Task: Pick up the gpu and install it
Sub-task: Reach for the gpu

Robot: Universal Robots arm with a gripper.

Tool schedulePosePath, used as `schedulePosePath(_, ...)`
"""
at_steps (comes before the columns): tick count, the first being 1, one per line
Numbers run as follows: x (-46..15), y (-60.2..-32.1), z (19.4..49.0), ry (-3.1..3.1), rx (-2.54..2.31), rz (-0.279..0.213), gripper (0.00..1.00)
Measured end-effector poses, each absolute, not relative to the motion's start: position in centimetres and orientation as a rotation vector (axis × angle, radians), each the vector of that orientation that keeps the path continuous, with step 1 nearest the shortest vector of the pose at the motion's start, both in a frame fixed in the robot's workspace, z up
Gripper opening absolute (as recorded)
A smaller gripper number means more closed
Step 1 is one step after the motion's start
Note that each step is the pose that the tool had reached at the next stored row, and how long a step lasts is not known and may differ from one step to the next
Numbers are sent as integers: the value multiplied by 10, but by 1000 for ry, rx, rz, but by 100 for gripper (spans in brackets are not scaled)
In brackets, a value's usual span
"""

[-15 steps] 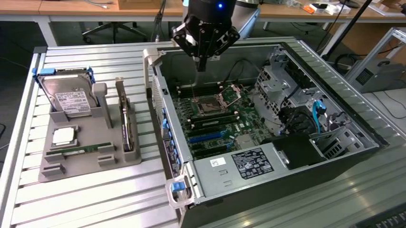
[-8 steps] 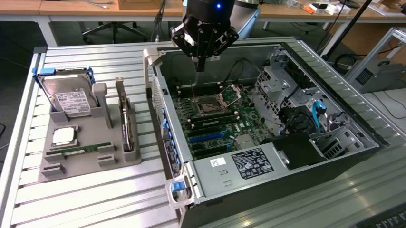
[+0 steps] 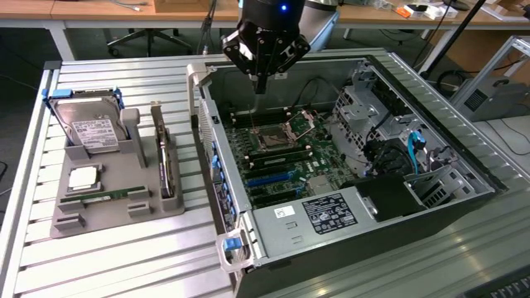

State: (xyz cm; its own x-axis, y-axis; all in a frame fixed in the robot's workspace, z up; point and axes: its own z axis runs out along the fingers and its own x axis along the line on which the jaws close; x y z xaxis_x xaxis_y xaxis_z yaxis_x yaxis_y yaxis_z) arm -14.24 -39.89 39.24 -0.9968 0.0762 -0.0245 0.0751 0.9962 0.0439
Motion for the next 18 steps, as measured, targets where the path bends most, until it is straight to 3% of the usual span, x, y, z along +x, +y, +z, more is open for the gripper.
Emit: schedulePosePath(18, -153, -399, 392, 3112, 118, 67, 11)
